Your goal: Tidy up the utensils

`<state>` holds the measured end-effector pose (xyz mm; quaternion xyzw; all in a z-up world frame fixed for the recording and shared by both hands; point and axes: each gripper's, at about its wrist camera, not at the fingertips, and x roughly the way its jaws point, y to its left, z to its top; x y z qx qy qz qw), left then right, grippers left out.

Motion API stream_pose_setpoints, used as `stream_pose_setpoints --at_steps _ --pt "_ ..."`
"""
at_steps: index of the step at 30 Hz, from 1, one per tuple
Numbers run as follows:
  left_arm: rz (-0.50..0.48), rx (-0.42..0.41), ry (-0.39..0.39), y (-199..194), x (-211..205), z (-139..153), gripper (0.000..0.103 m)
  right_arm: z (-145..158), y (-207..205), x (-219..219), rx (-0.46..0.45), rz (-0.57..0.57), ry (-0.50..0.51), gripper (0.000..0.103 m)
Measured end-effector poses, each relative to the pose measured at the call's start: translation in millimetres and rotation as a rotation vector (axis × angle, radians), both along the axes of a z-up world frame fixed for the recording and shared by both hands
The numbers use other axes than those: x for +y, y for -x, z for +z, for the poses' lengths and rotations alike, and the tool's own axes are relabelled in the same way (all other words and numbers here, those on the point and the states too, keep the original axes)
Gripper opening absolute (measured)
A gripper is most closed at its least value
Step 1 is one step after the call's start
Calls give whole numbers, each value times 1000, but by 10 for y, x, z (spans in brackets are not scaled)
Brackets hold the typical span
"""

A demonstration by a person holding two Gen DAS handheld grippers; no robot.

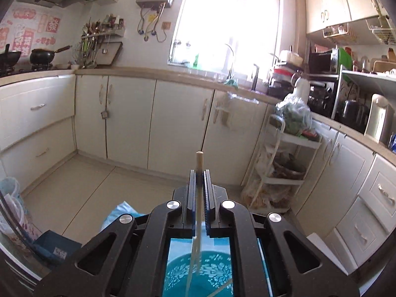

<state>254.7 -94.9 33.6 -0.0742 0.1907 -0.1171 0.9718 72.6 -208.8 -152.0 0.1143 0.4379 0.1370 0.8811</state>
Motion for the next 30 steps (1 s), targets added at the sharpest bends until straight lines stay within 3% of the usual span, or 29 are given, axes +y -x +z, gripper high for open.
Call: stream_pose_setpoints --at_steps 9,11,13,15,17,25,27,30 --pt "-28 115 -105 115 10 -408 7 2 -2 10 5 -2 2 28" --pt "-23 126 -110 193 94 -416 15 3 1 -1 7 -4 -3 28" --pt "1 123 -110 305 211 -406 47 7 9 -21 13 -8 -8 28" --pt "28 107 -107 446 351 -383 58 12 21 -37 19 -9 -6 28" --pt "34 111 -103 530 460 -380 61 26 22 -2 20 -6 48 20" --pt "59 220 -62 773 920 -646 67 74 109 289 18 75 349 13" --pt "63 247 -60 826 983 -753 67 71 136 232 22 57 334 6" --pt "64 299 -45 891 1064 -935 69 185 220 -70 20 -7 135 6"
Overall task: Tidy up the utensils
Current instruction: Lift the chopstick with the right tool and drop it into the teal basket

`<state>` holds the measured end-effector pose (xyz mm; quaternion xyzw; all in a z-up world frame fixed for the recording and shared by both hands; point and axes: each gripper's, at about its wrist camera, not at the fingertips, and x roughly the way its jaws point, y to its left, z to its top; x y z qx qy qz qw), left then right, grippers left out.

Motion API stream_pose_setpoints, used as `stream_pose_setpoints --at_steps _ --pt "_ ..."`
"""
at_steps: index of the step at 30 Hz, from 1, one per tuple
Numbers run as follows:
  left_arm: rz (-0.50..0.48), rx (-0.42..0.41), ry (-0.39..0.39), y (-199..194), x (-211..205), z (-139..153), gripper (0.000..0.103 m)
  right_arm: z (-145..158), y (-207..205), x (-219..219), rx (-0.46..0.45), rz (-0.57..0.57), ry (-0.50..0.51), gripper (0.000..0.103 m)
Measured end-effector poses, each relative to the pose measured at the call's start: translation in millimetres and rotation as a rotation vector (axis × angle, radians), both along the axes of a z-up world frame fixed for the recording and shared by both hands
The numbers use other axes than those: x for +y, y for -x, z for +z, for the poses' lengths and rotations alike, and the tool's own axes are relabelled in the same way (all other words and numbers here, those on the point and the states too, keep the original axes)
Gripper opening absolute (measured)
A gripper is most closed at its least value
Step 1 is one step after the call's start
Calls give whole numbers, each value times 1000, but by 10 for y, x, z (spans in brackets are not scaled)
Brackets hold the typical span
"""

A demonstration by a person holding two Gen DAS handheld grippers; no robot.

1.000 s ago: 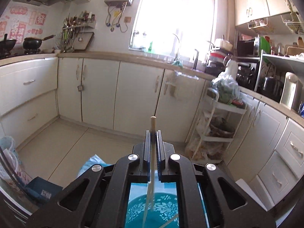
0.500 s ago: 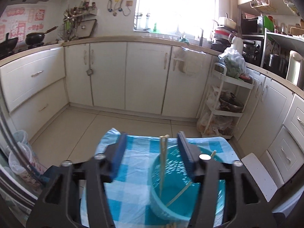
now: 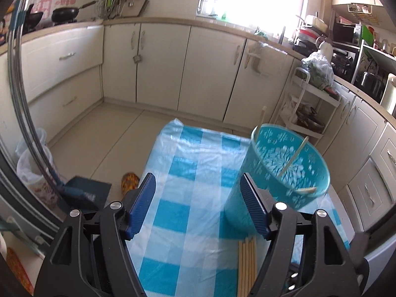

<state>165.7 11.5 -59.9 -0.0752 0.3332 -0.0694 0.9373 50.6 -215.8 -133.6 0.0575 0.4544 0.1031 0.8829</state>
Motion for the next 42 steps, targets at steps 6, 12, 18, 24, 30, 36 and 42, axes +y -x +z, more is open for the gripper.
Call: stream_pose_setpoints --at_steps 6,12,18,24,30,36,42 --pt "32 93 -7 80 205 -425 72 796 180 -400 -209 -28 -339 6" --pt "30 155 6 152 231 -665 72 1658 -214 -389 -465 -54 -446 6" --pt "-1 164 0 227 101 -693 72 1890 -801 -231 -634 -188 -368 6" --pt "-4 193 12 252 121 -803 72 1621 -1059 -175 -648 -282 -254 6" --pt "1 219 13 278 136 -876 72 1361 -1018 -169 -556 -244 -206 8" --pt "8 183 -22 502 189 -691 72 1375 -379 -197 -565 -197 -186 25" --pt "58 146 -42 901 400 -307 72 1240 382 -518 -557 -241 -125 41"
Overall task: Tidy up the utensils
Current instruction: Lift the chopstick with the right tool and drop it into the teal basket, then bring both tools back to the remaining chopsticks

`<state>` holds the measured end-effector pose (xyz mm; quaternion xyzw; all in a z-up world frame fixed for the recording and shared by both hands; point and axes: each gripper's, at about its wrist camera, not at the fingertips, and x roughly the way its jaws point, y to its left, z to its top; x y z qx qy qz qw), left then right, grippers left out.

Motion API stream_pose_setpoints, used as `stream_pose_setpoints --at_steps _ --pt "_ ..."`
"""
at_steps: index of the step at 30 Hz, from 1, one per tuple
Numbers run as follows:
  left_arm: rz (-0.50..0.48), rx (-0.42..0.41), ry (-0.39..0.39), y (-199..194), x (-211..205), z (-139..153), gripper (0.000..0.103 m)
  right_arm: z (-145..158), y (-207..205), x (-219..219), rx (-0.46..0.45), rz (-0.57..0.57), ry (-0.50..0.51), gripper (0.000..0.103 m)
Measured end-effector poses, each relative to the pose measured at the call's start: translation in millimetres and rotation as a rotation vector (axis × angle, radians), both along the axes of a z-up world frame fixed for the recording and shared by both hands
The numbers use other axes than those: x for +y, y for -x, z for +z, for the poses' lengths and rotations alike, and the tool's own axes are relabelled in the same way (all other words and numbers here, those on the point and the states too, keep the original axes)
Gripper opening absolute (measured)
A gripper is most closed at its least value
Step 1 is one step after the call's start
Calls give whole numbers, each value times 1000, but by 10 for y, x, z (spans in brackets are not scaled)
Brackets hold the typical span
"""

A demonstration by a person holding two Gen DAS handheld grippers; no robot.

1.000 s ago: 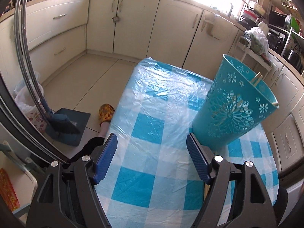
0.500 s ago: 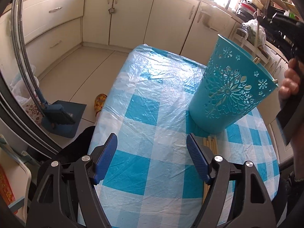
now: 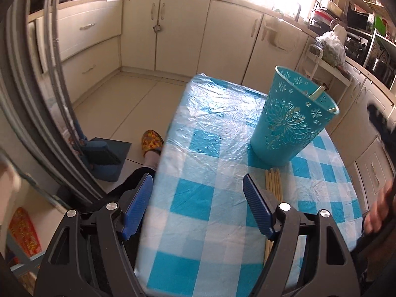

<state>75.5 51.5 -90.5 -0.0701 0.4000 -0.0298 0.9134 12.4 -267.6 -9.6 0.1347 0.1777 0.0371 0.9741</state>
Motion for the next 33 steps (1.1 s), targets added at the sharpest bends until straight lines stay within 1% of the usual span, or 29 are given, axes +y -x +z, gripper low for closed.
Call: stream_pose_setpoints --at_steps 2,3,4,5,7,9,12,15,17,18,20,23,25,26,28,29,33 --pt "-3 -24 -12 175 27 204 73 -53 212 -182 19 -32 -16 42" --pt "-6 -40 -30 236 16 312 76 -60 316 -275 23 -53 -21 42" --pt "-9 -56 -46 273 2 413 78 -63 427 -362 22 -74 -30 45" --pt "-13 -73 -57 292 -22 519 79 -74 589 -478 17 -103 -48 50" --pt "-21 -112 -70 309 -78 719 80 -109 733 -593 30 -136 -60 51" --pt "-33 -146 -67 313 -166 888 80 -148 813 -623 51 -144 -57 51" --pt "-77 -175 -78 314 -358 989 82 -208 871 -572 98 -135 -46 51" --pt "-115 -164 -85 293 -488 931 82 -279 927 -439 146 -97 -39 51" --pt "-127 -138 -73 271 -505 831 82 -330 901 -271 194 -59 -14 39" --pt "-125 -123 -64 261 -495 772 82 -356 892 -209 220 -42 -8 37" --pt "-118 -93 -35 246 -430 653 82 -400 875 -40 270 -9 5 28" --pt "-116 -46 18 211 -280 472 82 -396 933 145 319 4 14 26" --pt "-133 -24 25 206 -208 373 82 -321 911 304 348 15 47 26" --pt "-133 -29 22 224 -158 342 82 -302 883 365 358 21 58 26" --pt "-130 -30 19 231 -98 280 82 -271 750 493 374 38 82 26" --pt "-134 -10 22 204 -67 223 82 -259 639 570 377 42 101 26" --pt "-134 45 26 70 -39 76 82 -436 258 754 412 60 132 26"
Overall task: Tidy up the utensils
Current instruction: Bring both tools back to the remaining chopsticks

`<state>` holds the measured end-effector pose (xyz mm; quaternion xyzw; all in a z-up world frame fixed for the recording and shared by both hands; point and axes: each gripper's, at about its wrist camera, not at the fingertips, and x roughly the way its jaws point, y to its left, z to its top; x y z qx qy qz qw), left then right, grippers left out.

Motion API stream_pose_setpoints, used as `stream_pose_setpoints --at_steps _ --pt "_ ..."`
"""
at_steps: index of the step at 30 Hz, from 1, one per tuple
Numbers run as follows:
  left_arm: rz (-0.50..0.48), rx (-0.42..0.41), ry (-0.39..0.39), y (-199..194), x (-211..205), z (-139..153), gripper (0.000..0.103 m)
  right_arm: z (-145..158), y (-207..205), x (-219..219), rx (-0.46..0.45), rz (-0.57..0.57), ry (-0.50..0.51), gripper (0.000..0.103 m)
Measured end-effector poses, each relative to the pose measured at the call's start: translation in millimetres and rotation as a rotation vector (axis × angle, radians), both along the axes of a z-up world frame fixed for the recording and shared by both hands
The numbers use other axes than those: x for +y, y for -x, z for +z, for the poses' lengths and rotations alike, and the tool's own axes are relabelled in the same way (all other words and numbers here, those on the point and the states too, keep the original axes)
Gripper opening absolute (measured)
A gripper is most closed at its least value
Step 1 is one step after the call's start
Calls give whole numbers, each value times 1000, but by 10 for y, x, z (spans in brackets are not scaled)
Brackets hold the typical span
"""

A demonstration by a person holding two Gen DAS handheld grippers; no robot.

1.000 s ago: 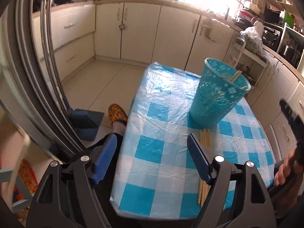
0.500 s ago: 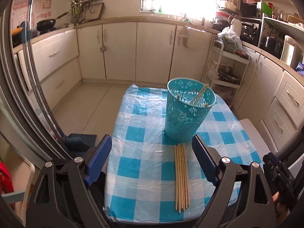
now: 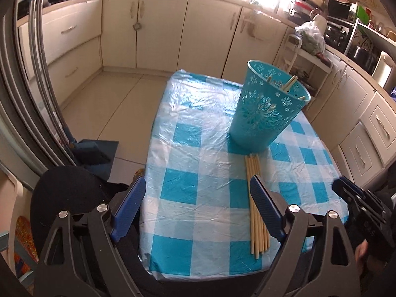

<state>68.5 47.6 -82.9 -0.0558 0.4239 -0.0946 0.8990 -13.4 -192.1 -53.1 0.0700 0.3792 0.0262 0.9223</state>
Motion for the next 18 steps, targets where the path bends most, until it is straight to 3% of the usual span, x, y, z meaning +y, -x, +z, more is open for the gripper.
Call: stream_pose_setpoints --at_steps 5,11,18 --pt "-29 51 -44 -89 -163 -175 82 -333 -397 -17 57 12 -67 17" --pt "-38 113 -58 -208 -362 -441 82 -712 -770 11 118 46 -103 15" --pt "-40 153 -85 -392 -484 -587 82 -926 -959 48 154 54 -141 15"
